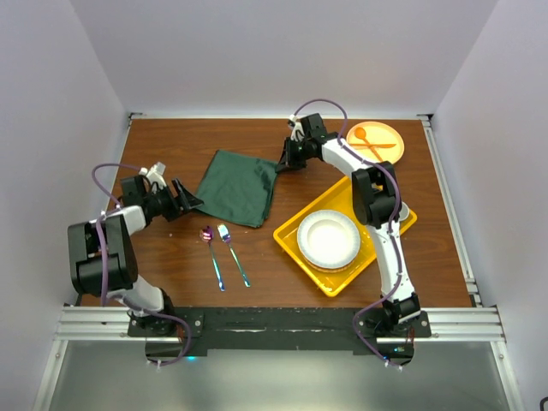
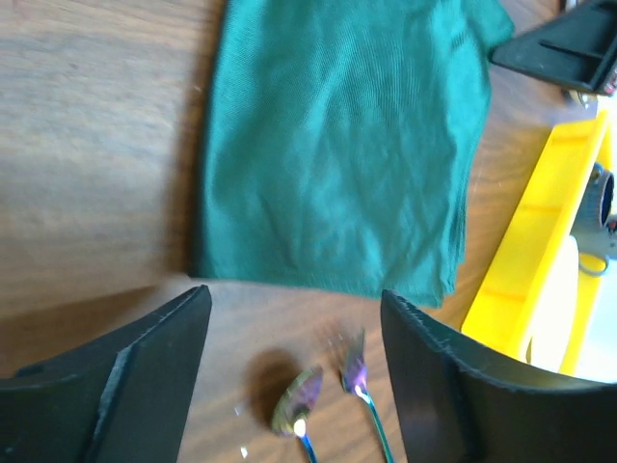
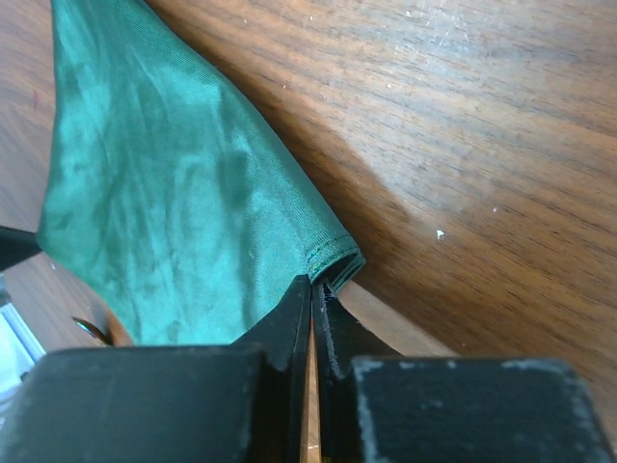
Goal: Fold the napkin into a case and place the utensils inside
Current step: Pick up the square-folded napkin from the center of the board.
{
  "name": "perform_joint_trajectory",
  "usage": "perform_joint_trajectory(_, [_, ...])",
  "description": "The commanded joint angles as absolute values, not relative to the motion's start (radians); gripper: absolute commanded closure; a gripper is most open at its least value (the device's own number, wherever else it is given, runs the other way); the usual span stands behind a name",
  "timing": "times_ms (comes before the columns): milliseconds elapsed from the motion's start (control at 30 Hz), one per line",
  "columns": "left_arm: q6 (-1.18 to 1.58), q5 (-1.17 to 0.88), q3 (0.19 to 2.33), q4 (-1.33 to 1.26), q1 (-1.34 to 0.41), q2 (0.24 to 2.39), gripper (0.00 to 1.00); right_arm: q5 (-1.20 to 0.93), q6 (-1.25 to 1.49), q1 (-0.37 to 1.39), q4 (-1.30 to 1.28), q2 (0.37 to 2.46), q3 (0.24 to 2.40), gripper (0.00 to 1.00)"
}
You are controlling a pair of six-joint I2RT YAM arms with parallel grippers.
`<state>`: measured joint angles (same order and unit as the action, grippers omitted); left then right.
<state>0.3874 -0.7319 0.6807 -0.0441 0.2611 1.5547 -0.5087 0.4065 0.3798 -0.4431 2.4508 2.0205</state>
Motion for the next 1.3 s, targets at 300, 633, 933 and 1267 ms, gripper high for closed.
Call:
perform_joint_trajectory(300, [0.505, -0.729, 0.796, -0.281, 0.253, 1.720, 0.34, -0.460, 0.457, 0.382, -0.377, 2.577, 2.201, 1.00])
perform_joint_trajectory(633, [0.593, -0.716, 0.752, -0.285, 0.273, 1.599, 0.30, -0.488, 0.491, 0.380, -0.324, 2.464, 2.048, 1.00])
perform_joint_trajectory(933, [0.718, -0.643, 0.611, -0.367, 0.258, 1.539, 0.09, -0.522, 0.546, 0.382, -0.310, 2.434, 1.976, 1.00])
perform_joint_trajectory(1267, [0.862, -0.710, 0.584, -0.618, 0.253, 1.650, 0.09, -0.535, 0.543, 0.383, -0.318, 2.404, 1.905, 0.96])
